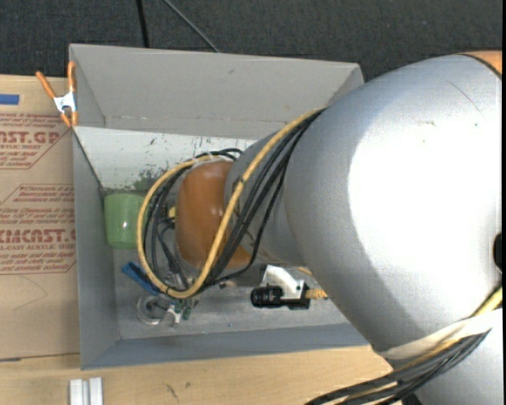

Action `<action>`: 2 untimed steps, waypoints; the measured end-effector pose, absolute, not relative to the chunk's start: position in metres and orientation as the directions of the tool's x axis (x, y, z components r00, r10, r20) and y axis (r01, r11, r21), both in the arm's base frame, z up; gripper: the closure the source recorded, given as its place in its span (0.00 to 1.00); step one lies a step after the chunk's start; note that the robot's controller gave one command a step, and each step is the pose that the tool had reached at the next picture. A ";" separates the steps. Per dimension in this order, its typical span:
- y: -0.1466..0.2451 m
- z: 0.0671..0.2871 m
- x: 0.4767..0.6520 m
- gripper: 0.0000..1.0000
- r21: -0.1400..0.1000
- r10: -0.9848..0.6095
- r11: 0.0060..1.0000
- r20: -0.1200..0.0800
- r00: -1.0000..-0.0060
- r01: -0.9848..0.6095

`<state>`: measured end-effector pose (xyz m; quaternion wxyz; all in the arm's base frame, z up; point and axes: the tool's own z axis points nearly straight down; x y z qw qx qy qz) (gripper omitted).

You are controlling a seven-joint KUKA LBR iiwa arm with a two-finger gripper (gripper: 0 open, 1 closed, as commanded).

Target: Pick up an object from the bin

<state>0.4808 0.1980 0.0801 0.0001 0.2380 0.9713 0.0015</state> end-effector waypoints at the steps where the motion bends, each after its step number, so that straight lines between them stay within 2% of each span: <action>1: 0.199 0.101 0.481 1.00 0.002 0.461 0.887 0.001 -0.887 0.461; 2: 0.200 0.148 0.481 1.00 0.004 0.460 0.888 -0.001 -0.888 0.460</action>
Offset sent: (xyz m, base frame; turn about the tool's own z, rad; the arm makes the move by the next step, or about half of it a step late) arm 0.0000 0.0000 0.0205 0.0000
